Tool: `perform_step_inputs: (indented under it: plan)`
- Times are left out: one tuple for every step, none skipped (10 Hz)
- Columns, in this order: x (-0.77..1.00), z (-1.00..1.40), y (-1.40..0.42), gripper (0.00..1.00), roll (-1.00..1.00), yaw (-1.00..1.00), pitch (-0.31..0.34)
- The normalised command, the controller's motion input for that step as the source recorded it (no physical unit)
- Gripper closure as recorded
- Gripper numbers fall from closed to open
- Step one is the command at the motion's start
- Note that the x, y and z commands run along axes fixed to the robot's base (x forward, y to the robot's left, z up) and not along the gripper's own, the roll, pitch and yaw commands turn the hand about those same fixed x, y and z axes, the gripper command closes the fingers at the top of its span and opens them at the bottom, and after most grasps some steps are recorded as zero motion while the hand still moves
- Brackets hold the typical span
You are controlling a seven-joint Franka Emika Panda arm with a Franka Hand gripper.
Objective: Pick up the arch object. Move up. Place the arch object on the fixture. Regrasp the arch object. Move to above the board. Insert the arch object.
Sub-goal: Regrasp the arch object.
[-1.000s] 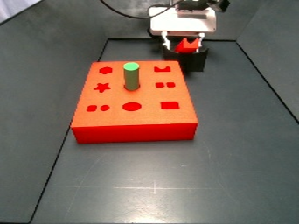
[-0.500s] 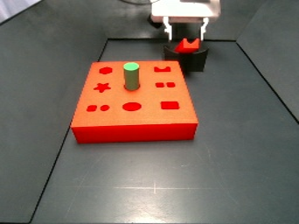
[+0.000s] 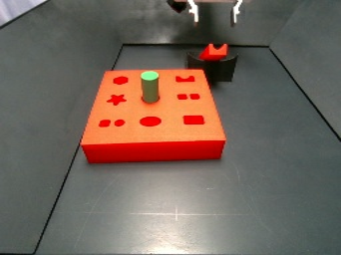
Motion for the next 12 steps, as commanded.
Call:
perform_step_inputs:
  plan:
    - [0.01, 0.89, -1.00, 0.00, 1.00, 0.00, 0.075]
    - [-0.02, 0.86, -1.00, 0.00, 1.00, 0.00, 0.062]
    - [-0.05, 0.83, -1.00, 0.00, 1.00, 0.00, 0.053]
    - [-0.06, 0.78, -1.00, 0.00, 1.00, -0.01, 0.048]
    - [-0.07, 0.69, -1.00, 0.00, 1.00, -0.01, 0.043]
    - [-0.07, 0.59, -1.00, 0.00, 1.00, -0.01, 0.041]
    - [-0.06, 0.39, -0.86, 0.00, 1.00, -0.01, 0.037]
    - [-0.05, 0.22, -0.67, 0.00, 1.00, -0.01, 0.033]
    - [-0.04, 0.11, -0.40, 0.00, 1.00, -0.01, 0.029]
    - [-0.04, 0.07, -0.19, 0.00, 1.00, 0.00, 0.025]
    - [-0.04, 0.04, -0.03, 0.00, 1.00, 0.00, 0.020]
    - [-0.03, 0.02, -0.02, 0.00, 1.00, 0.00, 0.013]
